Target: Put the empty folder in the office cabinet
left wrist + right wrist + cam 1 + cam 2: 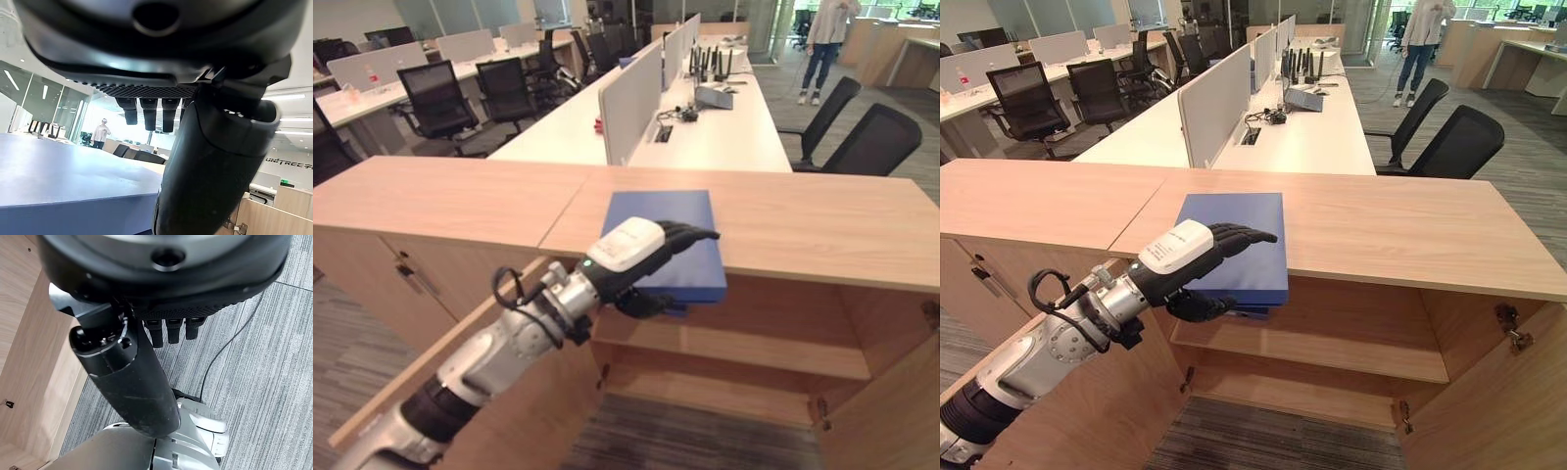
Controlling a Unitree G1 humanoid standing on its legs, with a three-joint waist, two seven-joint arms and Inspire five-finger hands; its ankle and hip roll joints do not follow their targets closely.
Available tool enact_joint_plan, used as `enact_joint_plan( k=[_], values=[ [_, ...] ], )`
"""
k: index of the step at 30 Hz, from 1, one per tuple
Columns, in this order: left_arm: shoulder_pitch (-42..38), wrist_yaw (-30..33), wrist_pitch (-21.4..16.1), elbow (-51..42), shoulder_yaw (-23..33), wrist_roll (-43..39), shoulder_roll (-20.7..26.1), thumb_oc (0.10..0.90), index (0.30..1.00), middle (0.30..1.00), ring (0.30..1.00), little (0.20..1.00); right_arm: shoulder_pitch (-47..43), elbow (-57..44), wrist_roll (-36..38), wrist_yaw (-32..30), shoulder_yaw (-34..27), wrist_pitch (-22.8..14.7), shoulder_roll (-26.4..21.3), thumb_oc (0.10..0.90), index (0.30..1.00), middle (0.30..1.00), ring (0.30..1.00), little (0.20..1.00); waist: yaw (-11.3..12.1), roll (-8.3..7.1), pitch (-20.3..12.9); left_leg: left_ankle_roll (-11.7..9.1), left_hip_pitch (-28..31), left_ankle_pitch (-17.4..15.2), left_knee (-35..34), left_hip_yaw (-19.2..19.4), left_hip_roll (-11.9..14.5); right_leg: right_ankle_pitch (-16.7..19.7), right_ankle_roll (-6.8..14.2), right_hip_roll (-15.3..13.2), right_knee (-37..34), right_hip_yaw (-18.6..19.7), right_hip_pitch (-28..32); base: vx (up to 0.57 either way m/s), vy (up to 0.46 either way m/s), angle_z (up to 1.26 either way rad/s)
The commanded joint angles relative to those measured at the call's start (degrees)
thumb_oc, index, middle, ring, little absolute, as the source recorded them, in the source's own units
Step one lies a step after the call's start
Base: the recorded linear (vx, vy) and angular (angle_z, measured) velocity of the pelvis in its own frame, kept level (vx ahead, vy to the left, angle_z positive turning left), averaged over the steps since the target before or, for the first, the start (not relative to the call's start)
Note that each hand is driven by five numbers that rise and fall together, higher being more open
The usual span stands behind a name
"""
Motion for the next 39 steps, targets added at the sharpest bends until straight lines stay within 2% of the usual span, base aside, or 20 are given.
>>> enact_joint_plan(
  k=[1,16,32,39],
  values=[
    [-8.27,5.33,0.22,0.88,6.17,1.72,-0.5,0.8,0.9,0.9,0.9,0.9,-2.86,-0.51,0.58,0.02,-0.35,-0.44,0.39,0.8,0.9,0.9,0.9,0.9,-0.56,-2.5,-0.43,-0.66,3.69,-9.02,-0.07,0.1,-0.03,-1.23,5.07,-2.66,0.36,0.32,-2.16,0.0,0.0,0.0],
    [-5.51,4.07,0.94,0.17,7.96,-0.18,0.05,0.8,0.9,0.9,0.9,0.9,-2.34,0.43,0.15,0.27,-0.63,-0.16,0.77,0.8,0.9,0.9,0.9,0.9,-0.4,-2.65,-0.4,-0.69,4.28,-9.7,-0.07,0.17,0.08,-1.77,5.02,-2.48,0.36,0.55,-1.69,0.0,-0.001,0.0],
    [-3.58,8.32,0.86,4.62,6.32,16.2,0.61,0.8,0.9,0.9,0.9,0.9,-2.56,0.21,-0.01,-1.26,-0.75,-0.38,0.94,0.8,0.9,0.9,0.9,0.9,-0.44,-3.08,-0.32,-0.6,3.66,-9.34,-0.07,0.38,0.0,-1.3,4.92,-2.39,0.36,0.67,-2.31,-0.01,-0.001,0.0],
    [-5.51,12.57,2.71,12.68,2.92,28.29,0.36,0.8,0.9,0.9,0.9,0.9,-2.75,0.07,0.66,-2.18,-0.41,-0.68,0.83,0.8,0.9,0.9,0.9,0.9,-0.76,-3.15,-0.31,-0.6,3.65,-9.43,-0.07,0.62,0.05,-1.23,4.86,-2.35,0.36,0.73,-2.38,0.0,0.0,0.0]
  ],
)
